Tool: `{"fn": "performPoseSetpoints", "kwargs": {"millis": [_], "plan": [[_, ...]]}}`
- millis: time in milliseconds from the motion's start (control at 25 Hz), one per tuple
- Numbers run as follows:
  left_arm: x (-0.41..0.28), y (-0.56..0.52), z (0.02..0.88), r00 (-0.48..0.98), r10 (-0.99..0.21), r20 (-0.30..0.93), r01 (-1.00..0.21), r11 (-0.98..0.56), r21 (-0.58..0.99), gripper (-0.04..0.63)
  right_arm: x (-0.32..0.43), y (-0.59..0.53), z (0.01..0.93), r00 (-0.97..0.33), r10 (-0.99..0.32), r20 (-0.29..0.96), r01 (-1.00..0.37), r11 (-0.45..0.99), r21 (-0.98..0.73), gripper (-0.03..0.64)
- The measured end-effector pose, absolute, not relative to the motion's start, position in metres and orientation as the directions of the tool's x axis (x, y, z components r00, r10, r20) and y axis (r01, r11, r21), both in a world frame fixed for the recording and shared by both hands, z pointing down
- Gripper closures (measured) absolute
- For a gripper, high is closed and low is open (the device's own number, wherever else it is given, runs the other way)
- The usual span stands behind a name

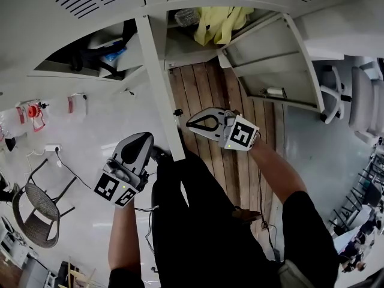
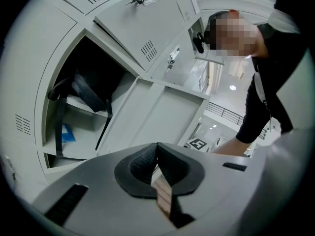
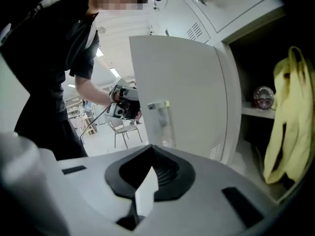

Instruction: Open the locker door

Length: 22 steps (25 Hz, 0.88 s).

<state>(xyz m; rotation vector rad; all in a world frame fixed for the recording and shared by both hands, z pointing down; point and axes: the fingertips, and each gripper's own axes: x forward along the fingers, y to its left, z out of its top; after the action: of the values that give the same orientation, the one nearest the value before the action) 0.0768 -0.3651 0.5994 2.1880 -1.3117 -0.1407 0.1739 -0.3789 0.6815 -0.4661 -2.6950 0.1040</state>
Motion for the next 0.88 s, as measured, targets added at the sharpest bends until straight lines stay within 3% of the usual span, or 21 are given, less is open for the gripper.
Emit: {"fn": "performPoseSetpoints", "kwargs": {"millis": [480,720,880], "plan": [[0.112,-0.357,0.579,0.595,-0.793,0.131,-0.718,-0.451,0.530,0.584,0.175,-0.353,0.660,-0.959,0.150,0.239,0.095,0.969,-0.229,0.607],[0.117,-0.318,0.563,0.605,-0.777,0.174,-0.705,-0.421,0.571,0.584,0.196,-0.331,0.610,-0.972,0.078,0.220,0.026,0.973,-0.229,0.607],[0.106,-0.310,0.514,0.629,-0.767,0.125,-0.700,-0.489,0.520,0.584,0.194,-0.332,0.550,-0.982,-0.037,0.185,-0.073,0.979,-0.191,0.607]]}}
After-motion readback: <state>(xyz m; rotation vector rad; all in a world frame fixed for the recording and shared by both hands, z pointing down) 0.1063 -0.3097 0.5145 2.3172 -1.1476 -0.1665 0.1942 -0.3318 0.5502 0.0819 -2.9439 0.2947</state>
